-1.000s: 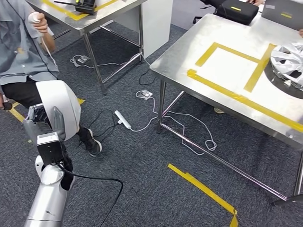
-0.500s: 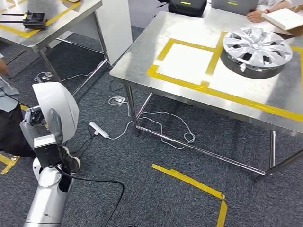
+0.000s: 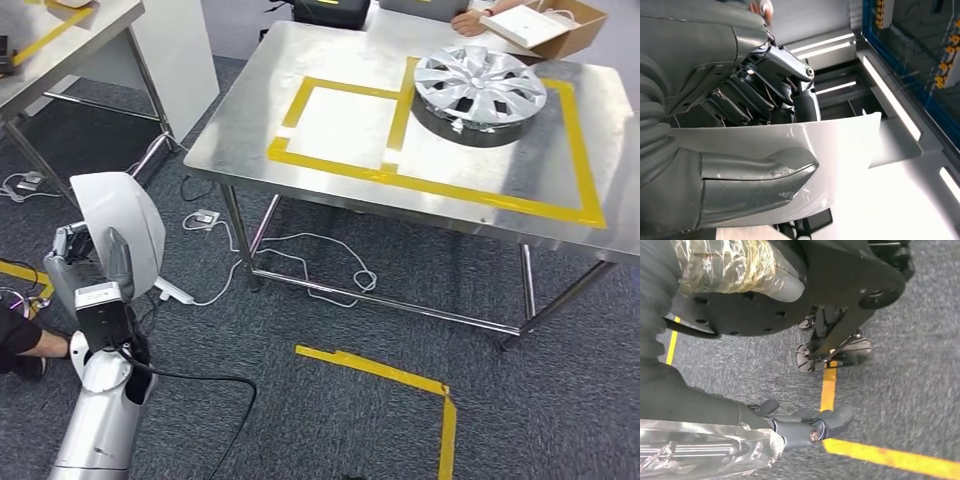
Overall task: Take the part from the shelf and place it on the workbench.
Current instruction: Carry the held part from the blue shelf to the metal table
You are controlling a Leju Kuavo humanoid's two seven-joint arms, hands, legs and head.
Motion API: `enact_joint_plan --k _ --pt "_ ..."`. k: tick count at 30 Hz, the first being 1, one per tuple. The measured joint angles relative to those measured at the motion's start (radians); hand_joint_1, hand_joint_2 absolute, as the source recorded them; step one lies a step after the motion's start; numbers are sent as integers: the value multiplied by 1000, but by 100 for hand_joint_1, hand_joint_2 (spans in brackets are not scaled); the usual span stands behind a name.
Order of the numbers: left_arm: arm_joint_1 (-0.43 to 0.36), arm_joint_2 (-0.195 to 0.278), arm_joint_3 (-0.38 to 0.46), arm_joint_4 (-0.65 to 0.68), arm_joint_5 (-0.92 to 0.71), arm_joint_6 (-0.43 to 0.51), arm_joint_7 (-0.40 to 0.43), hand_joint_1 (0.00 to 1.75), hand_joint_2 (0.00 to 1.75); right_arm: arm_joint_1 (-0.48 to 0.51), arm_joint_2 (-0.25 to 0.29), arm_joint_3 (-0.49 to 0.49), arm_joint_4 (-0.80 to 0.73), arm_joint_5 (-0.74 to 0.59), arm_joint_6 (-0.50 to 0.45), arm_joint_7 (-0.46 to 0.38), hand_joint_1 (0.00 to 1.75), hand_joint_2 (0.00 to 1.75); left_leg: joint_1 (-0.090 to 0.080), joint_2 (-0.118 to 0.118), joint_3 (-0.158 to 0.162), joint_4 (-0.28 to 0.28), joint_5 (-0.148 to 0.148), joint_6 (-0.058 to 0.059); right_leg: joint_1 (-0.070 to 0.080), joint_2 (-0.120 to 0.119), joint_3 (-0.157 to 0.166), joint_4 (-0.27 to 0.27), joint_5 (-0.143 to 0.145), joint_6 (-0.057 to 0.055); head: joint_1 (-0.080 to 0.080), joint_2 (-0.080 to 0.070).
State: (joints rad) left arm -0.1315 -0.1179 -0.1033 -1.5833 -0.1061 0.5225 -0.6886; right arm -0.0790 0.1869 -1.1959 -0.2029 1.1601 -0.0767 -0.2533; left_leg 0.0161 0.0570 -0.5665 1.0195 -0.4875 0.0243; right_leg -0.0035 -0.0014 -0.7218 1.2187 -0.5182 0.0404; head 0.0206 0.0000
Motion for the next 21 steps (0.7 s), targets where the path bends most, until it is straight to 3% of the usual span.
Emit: enact_joint_plan --k 2,3,6,8,9,11,12,13,14,15,17,19,21 --pt "-1 0 1 -1 0 1 0 175 175 1 0 0 0 0 0 0 0 175 -2 13 7 1 -7 -8 3 -18 77 -140 51 -7 0 0" --pt "-1 0 1 -2 0 1 0 175 175 0 0 0 0 0 -1 0 0 175 -4 18 9 1 -9 -13 5 -23 103 -184 61 -10 -1 0" --pt "-1 -2 1 -3 -1 1 -1 175 175 4 0 0 0 0 -1 -1 0 175 -6 26 11 -1 -10 -28 9 -20 119 -207 59 -23 -2 0" --pt "-1 -3 1 -4 -2 2 -2 175 175 6 0 0 0 0 -2 -1 0 175 -4 3 6 17 -27 -39 5 -16 123 -214 61 -34 -5 0" --pt "-1 -2 2 -4 -2 3 -2 175 175 5 0 0 0 1 -3 -1 0 175 -2 -15 -11 53 -50 -44 2 -14 126 -217 61 -39 -8 0" --pt "3 -1 2 -4 -3 6 -3 175 175 1 0 0 0 2 -4 -1 0 175 -1 -43 -71 178 -111 -48 2 -7 128 -217 59 -46 -12 0" --pt "6 0 2 -4 -3 8 -4 175 175 0 0 0 0 3 -4 -1 0 175 -1 -47 -102 239 -132 -49 3 -2 129 -216 58 -48 -13 0" --pt "9 1 2 -4 -4 9 -4 175 175 0 0 0 0 4 -4 -1 0 175 -1 -48 -122 272 -133 -49 4 3 131 -216 57 -49 -13 0" --pt "11 2 2 -4 -4 11 -5 175 175 0 0 0 0 4 -4 0 0 175 -1 -48 -124 267 -114 -47 5 9 132 -215 56 -49 -13 0" --pt "11 2 2 -4 -4 12 -5 175 175 0 0 0 0 4 -4 0 0 175 -1 -48 -107 224 -77 -44 5 14 135 -214 55 -49 -13 0" --pt "11 3 3 -4 -5 14 -6 175 175 -1 1 0 0 5 -4 0 0 175 -3 -53 -50 92 -4 -35 7 24 139 -211 51 -45 -13 0" --pt "10 3 3 -5 -7 14 -7 175 175 -1 1 0 0 6 -4 0 0 175 -6 -58 -17 13 16 -28 9 29 135 -209 49 -36 -13 0" --pt "10 3 4 -6 -9 14 -8 175 175 -1 2 0 0 6 -4 1 0 175 -8 -59 -15 0 12 -20 8 31 132 -211 51 -26 -12 0"
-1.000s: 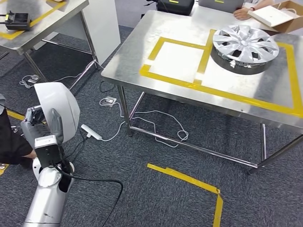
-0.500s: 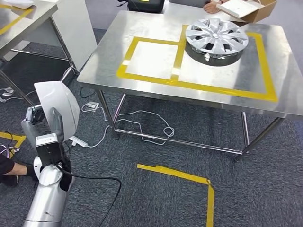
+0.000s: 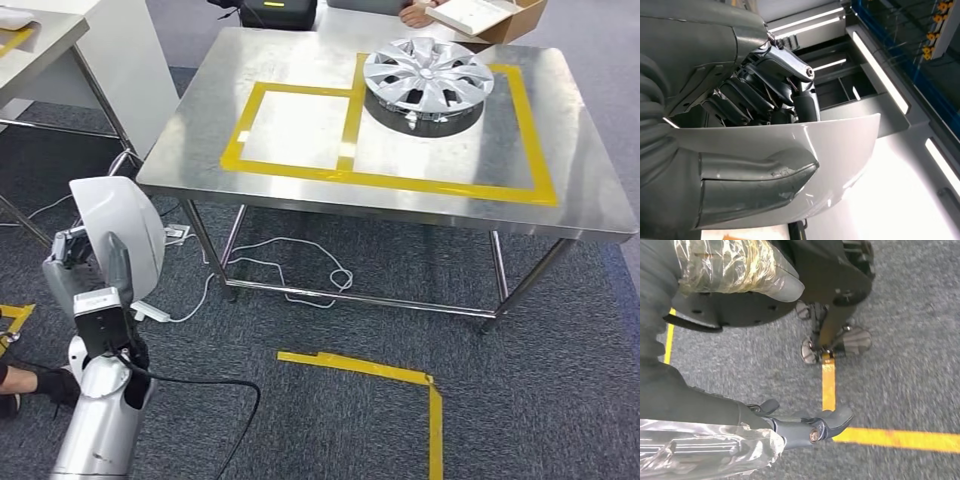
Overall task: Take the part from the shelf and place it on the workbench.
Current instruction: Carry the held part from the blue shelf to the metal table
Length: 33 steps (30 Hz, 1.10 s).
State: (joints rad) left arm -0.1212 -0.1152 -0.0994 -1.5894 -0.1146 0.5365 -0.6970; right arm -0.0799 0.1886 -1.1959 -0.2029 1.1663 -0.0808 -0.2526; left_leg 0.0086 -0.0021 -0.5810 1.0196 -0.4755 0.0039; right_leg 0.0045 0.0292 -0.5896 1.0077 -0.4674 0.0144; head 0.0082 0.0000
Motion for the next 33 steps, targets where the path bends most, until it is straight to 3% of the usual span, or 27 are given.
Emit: enact_joint_plan --k 2,3,6,7,8,9,11,13,16,18,21,22,23,24,26,27,29,32,33 --pt "-1 0 2 -2 0 0 -1 175 175 1 0 0 0 0 0 0 0 175 4 2 4 -8 4 11 -2 -5 -10 15 -12 11 1 0" --pt "-1 0 3 -4 -1 -1 -2 175 175 0 0 0 0 1 0 1 0 175 7 3 7 -12 6 16 -3 -9 -26 48 -31 17 3 0" --pt "0 -1 6 -5 -1 -1 -4 175 175 0 0 0 0 1 -1 1 0 175 8 6 9 -13 4 23 -11 -18 -125 238 -114 30 7 0" --pt "1 -1 7 -5 -1 -1 -4 175 175 1 0 0 0 1 -2 1 0 175 8 6 10 -13 3 23 -13 -19 -149 280 -121 34 6 0" --pt "1 -1 8 -5 -1 -1 -4 175 175 2 0 0 0 1 -2 1 0 175 8 7 12 -13 1 21 -14 -20 -155 284 -108 36 7 0" --pt "1 -1 9 -5 -1 -1 -4 175 175 2 0 0 0 1 -2 1 0 175 9 6 15 -13 -1 19 -16 -21 -139 246 -78 36 7 0" --pt "1 -1 10 -5 -1 -1 -4 175 175 2 0 0 0 2 -2 3 0 175 8 6 23 -12 -8 11 -16 -27 -68 106 -11 35 7 0" --pt "1 -1 11 -6 -1 -1 -4 175 175 -1 0 0 0 2 -1 4 0 175 5 7 26 -11 -13 1 -13 -32 -18 16 10 26 6 0" --pt "1 -1 11 -6 -1 -1 -4 175 175 0 1 0 0 3 -1 5 0 175 6 9 29 -10 -19 -15 -10 -30 -7 3 3 6 3 0" --pt "0 -1 11 -7 -1 -1 -4 175 175 1 2 0 0 3 0 5 0 175 8 8 15 29 -45 -25 -12 -29 0 -1 0 -10 -1 0" --pt "3 0 11 -7 -1 0 -5 175 175 0 2 0 0 3 0 5 0 175 9 7 -79 212 -126 -30 -10 -28 8 -3 -6 -24 -6 0" --pt "5 0 11 -7 0 0 -5 175 175 1 2 0 0 3 0 5 0 175 9 7 -108 260 -137 -30 -9 -26 11 -2 -9 -25 -6 0" --pt "6 0 11 -7 -1 0 -5 175 175 1 2 0 0 3 0 5 0 175 9 7 -122 275 -126 -28 -7 -24 15 -2 -12 -26 -6 0" --pt "7 0 11 -7 -1 0 -5 175 175 2 2 0 0 3 0 5 0 175 8 7 -117 252 -95 -24 -5 -21 21 -2 -15 -26 -6 0" --pt "7 0 11 -7 -1 0 -5 175 175 3 3 0 0 3 0 5 0 175 4 5 -69 133 -12 -10 -2 -17 34 -2 -23 -24 -5 0" --pt "6 0 11 -7 -1 0 -5 175 175 2 4 0 1 3 0 5 0 175 1 5 -43 74 13 -3 1 -15 38 -1 -28 -21 -5 0" --pt "6 0 11 -7 -1 -1 -5 175 175 1 5 0 1 3 0 6 0 175 -4 5 -18 12 17 6 3 -15 39 1 -32 -10 -4 0" --pt "5 -1 11 -8 -1 0 -6 175 175 2 6 0 1 3 1 6 0 175 -1 5 -6 -9 7 18 3 -17 36 14 -31 10 -4 0" --pt "4 -1 12 -8 -1 0 -6 175 175 2 6 0 1 3 2 6 0 175 2 5 0 -11 7 22 2 -18 26 33 -42 16 -2 0"
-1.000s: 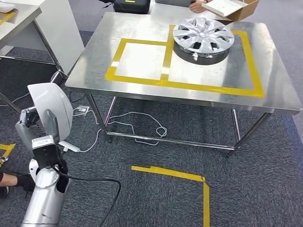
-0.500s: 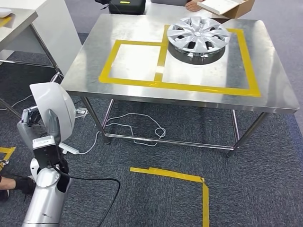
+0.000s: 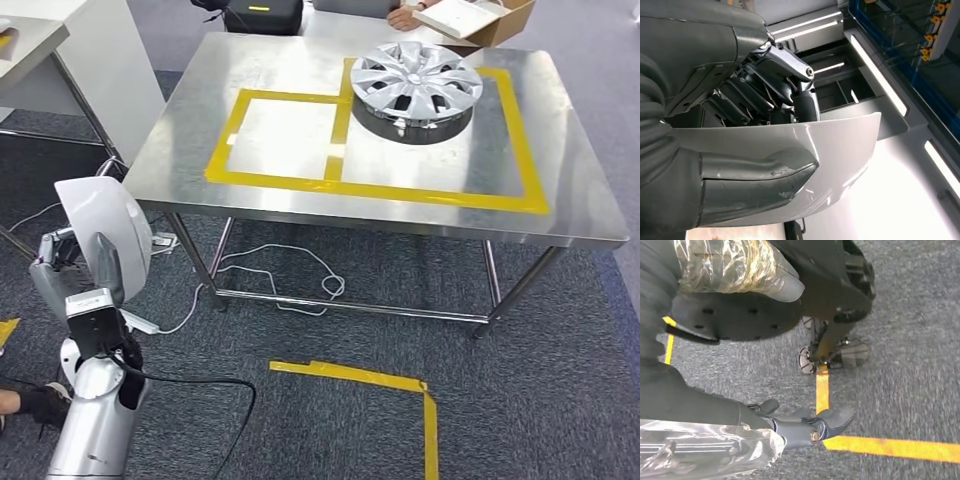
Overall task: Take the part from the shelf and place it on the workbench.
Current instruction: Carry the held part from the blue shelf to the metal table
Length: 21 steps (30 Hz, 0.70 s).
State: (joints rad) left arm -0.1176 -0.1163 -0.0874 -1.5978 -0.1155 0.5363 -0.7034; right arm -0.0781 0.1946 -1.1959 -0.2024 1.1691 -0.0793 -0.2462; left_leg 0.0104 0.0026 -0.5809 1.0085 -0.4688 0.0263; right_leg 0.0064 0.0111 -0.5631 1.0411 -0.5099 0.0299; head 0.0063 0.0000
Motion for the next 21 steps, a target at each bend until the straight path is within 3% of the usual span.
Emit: enact_joint_plan --k 1,4,5,6,8,9,11,15,16,19,20,21 --pt "-2 0 0 0 0 0 0 175 175 -1 0 0 0 0 0 0 0 175 2 0 5 -1 -1 3 -2 -1 -22 39 -22 4 2 0" --pt "-7 -1 1 1 -1 0 0 175 175 -2 0 0 0 1 1 1 0 175 3 1 10 -1 -9 6 -9 -2 -131 216 -93 12 7 0" --pt "-10 -1 1 2 -1 -1 2 175 175 -1 0 0 0 1 1 1 0 175 3 1 13 -1 -12 5 -11 -3 -153 240 -91 16 7 0" --pt "-13 -1 1 4 -1 -1 4 175 175 0 0 0 0 2 1 1 0 175 3 0 19 0 -17 3 -13 -3 -155 225 -68 20 7 0" --pt "-23 0 2 7 -1 -1 10 175 175 2 0 0 0 3 0 2 0 175 5 0 35 0 -28 -4 -17 -6 -107 103 14 25 7 0" --pt "-29 0 2 7 -2 -1 11 175 175 1 0 0 0 3 0 3 0 175 5 0 42 0 -34 -8 -16 -9 -82 41 36 23 7 0" --pt "-37 1 3 8 -2 -1 13 175 175 0 0 0 0 4 0 4 0 175 3 2 51 1 -43 -21 -10 -14 -51 -18 40 8 6 0" --pt "-44 1 3 11 -3 -1 15 175 175 3 0 0 0 4 1 8 0 175 4 2 48 40 -53 -39 -12 -13 -27 -25 36 -25 1 0" --pt "-47 2 3 11 -3 -1 15 175 175 3 0 0 0 4 0 8 0 175 4 2 29 80 -64 -42 -13 -12 -19 -26 33 -31 -1 0" --pt "-49 4 3 14 -3 -1 15 175 175 2 0 0 0 5 0 9 0 175 5 2 -79 249 -132 -50 -10 -9 -3 -27 18 -41 -3 0" --pt "-49 4 2 16 -5 -1 16 175 175 3 0 0 0 5 0 9 0 175 5 2 -106 276 -139 -49 -9 -6 5 -27 11 -42 -3 0" --pt "-51 5 2 19 -7 -1 18 175 175 3 0 0 0 6 0 9 0 175 4 2 -117 271 -124 -47 -7 -3 14 -27 5 -42 -3 0"
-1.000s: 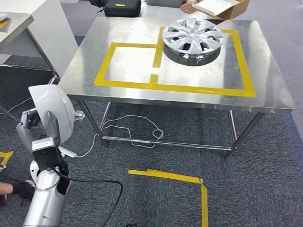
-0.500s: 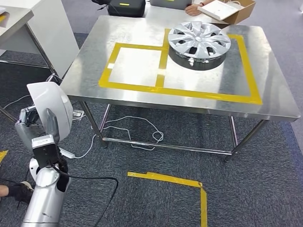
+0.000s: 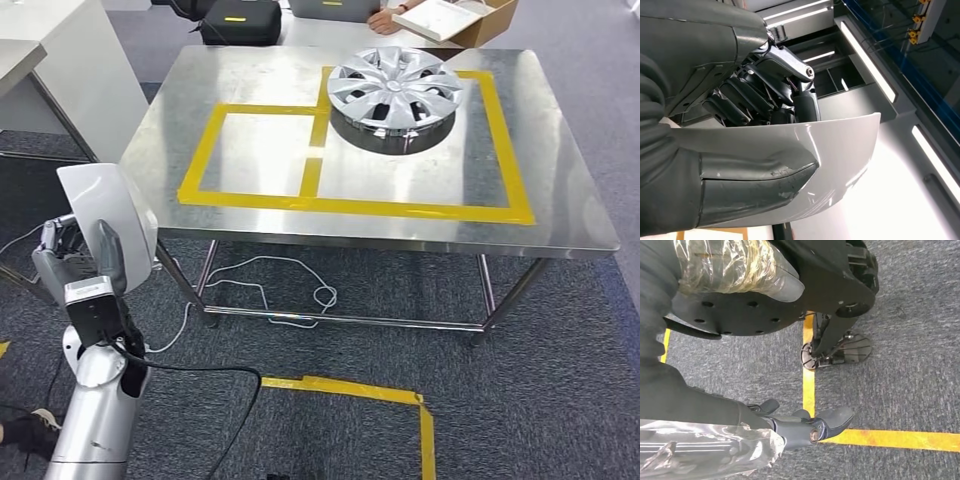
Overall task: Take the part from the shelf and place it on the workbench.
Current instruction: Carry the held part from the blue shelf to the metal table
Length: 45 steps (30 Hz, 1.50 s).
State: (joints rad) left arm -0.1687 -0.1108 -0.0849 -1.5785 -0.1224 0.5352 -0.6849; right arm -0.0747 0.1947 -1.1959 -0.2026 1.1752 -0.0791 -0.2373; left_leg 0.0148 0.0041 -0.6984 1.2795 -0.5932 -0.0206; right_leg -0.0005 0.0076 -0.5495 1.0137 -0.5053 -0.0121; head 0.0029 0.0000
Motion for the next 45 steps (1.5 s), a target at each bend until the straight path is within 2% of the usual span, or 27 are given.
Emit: enact_joint_plan --k 3,5,8,10,11,13,14,15,16,18,19,20,23,25,26,28,29,30,31,33,34,35,40,41,43,44,45 --pt "-21 6 0 12 -9 0 14 175 175 1 0 0 0 4 1 1 0 175 -7 0 31 -152 128 19 5 4 30 -1 -23 3 2 0" --pt "-44 10 0 25 -13 -1 24 175 175 -2 1 0 1 7 3 1 0 175 -14 0 49 -230 163 29 6 3 35 -3 -34 11 3 0" --pt "-75 13 1 43 -17 -8 34 175 175 -5 1 0 0 10 5 -3 0 175 -15 -1 61 -255 161 38 6 2 40 -15 -44 31 1 0" --pt "-98 15 3 57 -22 -14 36 175 175 -7 1 1 0 10 3 -8 0 175 -8 -2 80 -270 157 48 6 0 29 22 -68 41 4 0" --pt "-107 14 3 64 -24 -17 37 175 175 -8 1 1 0 10 3 -9 0 175 -6 -1 88 -273 153 52 3 0 -2 73 -90 46 6 0" --pt "-118 14 4 79 -25 -18 37 175 175 -10 1 1 0 9 3 -11 0 175 -6 -2 98 -273 141 55 -1 0 -91 210 -136 54 8 0" --pt "-118 13 4 86 -25 -18 37 175 175 -9 1 1 0 9 3 -11 0 175 -6 -2 105 -272 134 55 -3 -1 -130 256 -138 57 7 0" --pt "-119 13 4 93 -25 -18 38 175 175 -8 1 0 0 8 4 -11 0 175 -6 -2 114 -272 126 54 -3 -1 -151 265 -117 59 8 0" --pt "-119 13 4 98 -25 -18 38 175 175 -7 1 0 0 7 4 -10 0 175 -6 -3 125 -272 117 52 -3 -1 -152 233 -75 58 8 0" --pt "-122 12 4 108 -25 -19 38 175 175 -5 1 0 0 6 5 -9 0 175 -7 -4 151 -272 98 46 -1 -2 -111 104 23 53 8 0" --pt "-126 12 4 112 -26 -19 39 175 175 -5 1 0 0 6 5 -9 0 175 -8 -4 159 -272 90 42 1 -2 -86 48 49 48 7 0" --pt "-129 12 3 116 -26 -19 39 175 175 -6 1 0 0 6 6 -8 0 175 -9 -4 164 -272 86 38 3 -2 -70 15 59 42 7 0" --pt "-135 11 3 126 -27 -19 41 175 175 -7 1 0 0 6 6 -6 0 175 -9 -4 167 -275 77 24 5 0 -54 -4 46 25 3 0" --pt "-140 11 2 129 -28 -19 41 175 175 -6 1 0 0 6 6 -6 0 175 -8 -4 155 -242 56 13 0 0 -42 -13 41 14 -1 0" --pt "-143 11 2 131 -29 -19 41 175 175 -7 1 0 0 6 7 -6 0 175 -7 -4 132 -197 35 8 -3 -1 -35 -17 38 9 -3 0" --pt "-145 12 2 136 -30 -19 43 175 175 -8 1 0 0 5 8 -7 0 175 -4 -4 56 -64 -11 1 -3 -1 -26 -18 30 2 -5 0" --pt "-144 12 2 139 -31 -19 45 175 175 -7 1 0 0 5 8 -6 0 175 -2 -4 20 -12 -19 -1 -3 0 -20 -18 25 1 -5 0" --pt "-143 12 2 142 -32 -19 46 175 175 -6 1 0 0 5 9 -6 0 175 -1 -4 -1 9 -8 -3 -3 2 -13 -18 20 2 -5 0" --pt "-143 12 2 144 -32 -19 47 175 175 -5 1 0 0 4 10 -5 0 175 0 -4 -5 -8 26 -2 -3 3 -4 -18 14 3 -5 0" --pt "-147 12 2 147 -34 -19 47 175 175 -4 1 0 0 4 12 -3 0 175 1 -4 29 -119 120 2 -3 5 13 -18 1 8 -5 0" --pt "-149 12 2 148 -34 -19 47 175 175 -5 1 0 0 4 12 -2 0 175 0 -4 50 -175 151 5 -1 6 18 -16 -6 13 -5 0" --pt "-152 12 2 149 -35 -20 47 175 175 -6 1 0 0 4 13 -1 0 175 -2 -4 65 -216 161 9 1 6 19 -15 -11 19 -4 0" --pt "-159 12 2 153 -38 -20 49 175 175 -8 0 0 0 4 16 2 0 175 0 -6 79 -255 144 33 1 2 0 10 -34 42 -2 0" --pt "-161 12 2 153 -39 -20 49 175 175 -9 0 0 0 4 17 2 0 175 2 -6 82 -258 143 39 0 1 -23 53 -56 47 0 0" --pt "-165 10 0 155 -42 -22 49 175 175 -9 0 0 0 4 18 2 0 175 2 -6 85 -258 139 46 -2 0 -104 196 -109 55 2 0" --pt "-165 10 0 157 -44 -23 50 175 175 -9 0 0 0 4 19 2 0 175 1 -6 86 -258 136 48 -2 0 -145 260 -125 57 2 0" --pt "-165 10 0 159 -45 -24 50 175 175 -8 0 0 0 4 19 2 0 175 1 -6 88 -258 133 48 -2 0 -173 294 -122 58 1 0"
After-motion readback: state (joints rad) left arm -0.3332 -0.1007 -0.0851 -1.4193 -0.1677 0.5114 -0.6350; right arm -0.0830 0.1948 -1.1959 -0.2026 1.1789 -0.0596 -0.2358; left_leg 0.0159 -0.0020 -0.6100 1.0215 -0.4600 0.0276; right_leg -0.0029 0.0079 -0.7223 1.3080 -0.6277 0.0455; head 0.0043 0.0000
